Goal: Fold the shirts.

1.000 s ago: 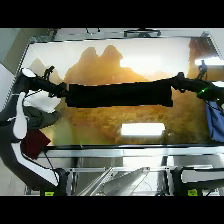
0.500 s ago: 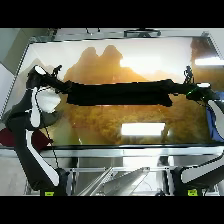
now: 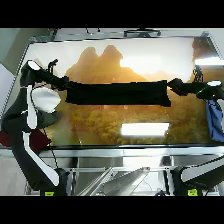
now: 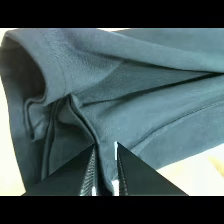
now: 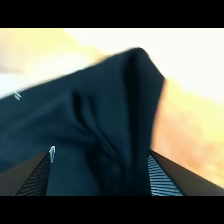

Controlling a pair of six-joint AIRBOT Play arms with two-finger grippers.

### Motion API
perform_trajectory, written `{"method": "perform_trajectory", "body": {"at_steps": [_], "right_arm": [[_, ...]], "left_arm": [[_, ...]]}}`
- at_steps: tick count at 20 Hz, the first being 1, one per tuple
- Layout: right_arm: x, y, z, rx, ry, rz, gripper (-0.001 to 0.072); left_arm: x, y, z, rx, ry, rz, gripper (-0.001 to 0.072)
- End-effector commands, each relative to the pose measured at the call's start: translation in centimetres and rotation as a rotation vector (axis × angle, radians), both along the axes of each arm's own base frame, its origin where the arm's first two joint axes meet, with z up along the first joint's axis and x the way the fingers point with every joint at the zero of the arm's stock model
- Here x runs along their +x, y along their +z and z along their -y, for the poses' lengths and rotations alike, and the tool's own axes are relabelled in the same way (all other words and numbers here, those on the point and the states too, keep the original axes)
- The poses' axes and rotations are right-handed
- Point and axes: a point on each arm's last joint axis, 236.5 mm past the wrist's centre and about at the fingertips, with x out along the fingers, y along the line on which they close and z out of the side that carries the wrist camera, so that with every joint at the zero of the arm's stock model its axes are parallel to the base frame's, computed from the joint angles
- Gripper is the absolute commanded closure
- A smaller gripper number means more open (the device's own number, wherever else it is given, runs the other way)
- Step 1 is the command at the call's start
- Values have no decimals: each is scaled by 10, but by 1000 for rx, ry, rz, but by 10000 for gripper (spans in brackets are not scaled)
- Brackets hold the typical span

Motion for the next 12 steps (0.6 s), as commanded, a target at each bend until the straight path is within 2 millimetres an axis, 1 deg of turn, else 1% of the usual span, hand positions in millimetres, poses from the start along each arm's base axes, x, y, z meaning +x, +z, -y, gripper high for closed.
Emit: {"method": "perform_trajectory", "body": {"at_steps": [1, 2, 3, 4, 5, 7, 8, 9, 10, 12], "right_arm": [[-21, -20, 0, 30, 40, -105, 59], [-23, -26, -6, 42, 44, -125, 60], [-24, -31, -11, 49, 52, -139, 60], [-25, -37, -18, 53, 64, -150, 61], [-24, -41, -27, 64, 76, -159, 75], [-23, -44, -41, 81, 91, -163, 76], [-20, -44, -48, 89, 91, -158, 122], [-16, -42, -53, 99, 84, -149, 283], [-14, -41, -57, 100, 87, -139, 401], [-10, -36, -60, 106, 90, -128, 692]], "left_arm": [[1, 9, -7, 2, 14, 16, 552], [-1, 9, -9, 0, 14, 9, 550], [-3, 9, -11, -1, 15, 2, 460], [-6, 10, -13, -6, 13, -10, 432], [-10, 9, -12, -7, 4, -25, 433], [-15, 11, -9, -20, -2, -45, 433], [-13, 15, -2, -54, 0, -38, 434], [-11, 21, 7, -101, 1, -28, 435], [-8, 31, 22, -172, -1, -15, 435], [-4, 56, 52, -321, -10, 12, 436]]}}
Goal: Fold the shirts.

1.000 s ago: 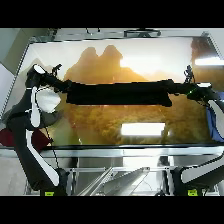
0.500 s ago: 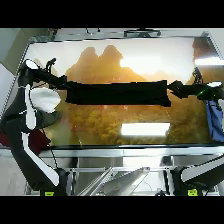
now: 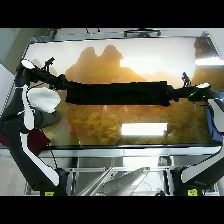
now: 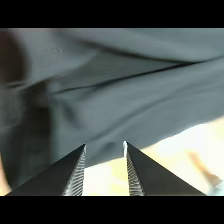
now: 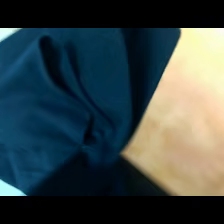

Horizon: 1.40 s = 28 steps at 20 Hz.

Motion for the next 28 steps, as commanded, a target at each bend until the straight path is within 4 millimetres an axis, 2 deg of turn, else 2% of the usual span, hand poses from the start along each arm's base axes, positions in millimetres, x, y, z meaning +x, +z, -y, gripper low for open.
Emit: {"method": "perform_trajectory", "body": {"at_steps": [1, 2, 3, 4, 6, 7, 10, 13, 15, 17, 19, 21, 23, 25, 26, 28], "right_arm": [[8, 11, -11, 29, 7, 26, 691], [9, 18, -13, 36, 23, 35, 692], [9, 28, -14, 41, 36, 49, 692], [10, 43, -14, 47, 48, 69, 692], [14, 81, -12, 59, 63, 116, 692], [15, 105, -13, 72, 75, 146, 692], [10, 179, -26, 99, 158, 250, 692], [0, 242, -39, 132, 210, 320, 692], [-12, 274, -55, 188, 267, 365, 692], [-23, 295, -66, 237, 298, 396, 692], [-28, 302, -70, 238, 312, 408, 692], [-28, 303, -71, 238, 313, 409, 692], [-28, 302, -73, 236, 319, 407, 692], [-29, 302, -80, 238, 331, 407, 692], [-29, 301, -85, 235, 337, 406, 692], [-25, 298, -98, 225, 341, 410, 691]], "left_arm": [[6, 40, 48, -238, -14, 39, 438], [5, 46, 60, -265, -34, 50, 507], [5, 47, 71, -268, -70, 75, 646], [5, 46, 82, -260, -104, 103, 707], [8, 40, 115, -257, -135, 125, 707], [7, 35, 139, -256, -150, 131, 707], [-7, -2, 235, -243, -191, 141, 707], [-45, -44, 338, -239, -271, 131, 707], [-63, -58, 394, -245, -290, 143, 707], [-69, -61, 434, -262, -285, 188, 707], [-69, -68, 451, -263, -241, 214, 707], [-71, -74, 454, -272, -213, 201, 707], [-70, -56, 450, -337, -199, 153, 707], [-65, -12, 436, -427, -217, 146, 707], [-62, 18, 422, -469, -244, 158, 707], [-57, 78, 381, -515, -292, 192, 707]]}}
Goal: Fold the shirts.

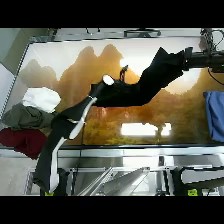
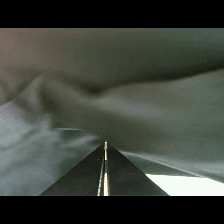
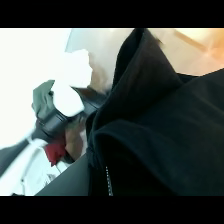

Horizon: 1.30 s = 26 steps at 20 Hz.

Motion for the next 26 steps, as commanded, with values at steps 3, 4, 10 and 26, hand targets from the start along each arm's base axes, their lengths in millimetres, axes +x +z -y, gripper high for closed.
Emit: {"method": "perform_trajectory", "body": {"at_steps": [3, 4, 10, 26], "right_arm": [[5, -3, -55, 0, 38, 13, 691], [6, -4, -79, 2, 51, 23, 691], [15, -90, -270, -22, 51, 26, 681], [36, -157, -120, -137, 27, -261, 347]], "left_arm": [[-6, 157, -127, -107, -125, 123, 708], [-7, 184, -157, -106, -114, 162, 708], [-13, 308, -309, -53, 135, 434, 707], [-45, 284, -348, -12, 203, 432, 706]]}}
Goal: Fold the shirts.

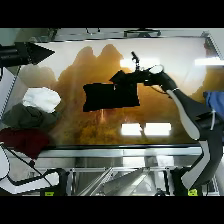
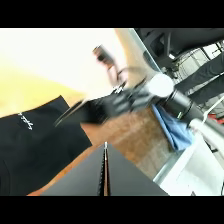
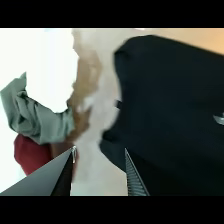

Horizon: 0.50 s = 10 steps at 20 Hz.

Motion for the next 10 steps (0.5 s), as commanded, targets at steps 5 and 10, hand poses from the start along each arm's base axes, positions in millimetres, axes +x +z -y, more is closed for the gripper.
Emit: {"method": "perform_trajectory", "body": {"at_steps": [5, 10], "right_arm": [[-5, -96, 162, -467, -102, -227, 4], [-7, -140, 131, -410, -58, -283, 4]], "left_arm": [[-4, -12, 6, 1, -27, -19, 706], [0, -11, 4, 6, -16, -1, 706]]}}
